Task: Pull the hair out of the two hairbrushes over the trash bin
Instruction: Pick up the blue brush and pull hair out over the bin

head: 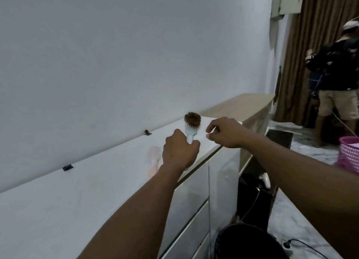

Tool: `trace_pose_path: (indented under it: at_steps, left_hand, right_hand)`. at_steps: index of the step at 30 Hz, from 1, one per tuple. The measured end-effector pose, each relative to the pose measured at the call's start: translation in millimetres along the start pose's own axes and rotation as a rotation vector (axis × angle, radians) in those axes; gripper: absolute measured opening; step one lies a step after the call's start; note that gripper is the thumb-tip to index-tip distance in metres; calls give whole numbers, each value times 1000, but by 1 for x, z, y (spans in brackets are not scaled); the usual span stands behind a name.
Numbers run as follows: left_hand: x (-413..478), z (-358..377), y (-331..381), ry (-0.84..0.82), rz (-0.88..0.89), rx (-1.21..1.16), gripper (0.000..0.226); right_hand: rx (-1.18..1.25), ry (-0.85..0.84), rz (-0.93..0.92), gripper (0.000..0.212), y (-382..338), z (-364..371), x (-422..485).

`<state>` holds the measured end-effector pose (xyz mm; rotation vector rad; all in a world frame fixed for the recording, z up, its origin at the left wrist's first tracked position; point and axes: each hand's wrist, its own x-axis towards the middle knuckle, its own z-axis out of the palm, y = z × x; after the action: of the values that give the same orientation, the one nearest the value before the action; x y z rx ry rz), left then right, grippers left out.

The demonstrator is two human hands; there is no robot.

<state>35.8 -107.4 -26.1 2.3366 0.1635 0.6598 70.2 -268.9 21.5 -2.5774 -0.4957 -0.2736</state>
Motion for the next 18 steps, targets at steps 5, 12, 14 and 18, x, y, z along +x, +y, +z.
trace_pose_path:
  at_steps: [5,12,14,18]
  left_hand:
    - [-28,72,24,-157,33,-119,30]
    - [-83,184,-17,-442,-31,-110,28]
    - [-97,213,-39,-514,-65,-103,26]
    - [-119,268,-86,-645,-145,-76,22]
  right_hand:
    - [151,153,158,21,70,9,-21]
    - [375,152,437,17,172,89,-65]
    - [390,99,506,25,198,121,-75]
    - [484,-23,683,40,248,190,-92]
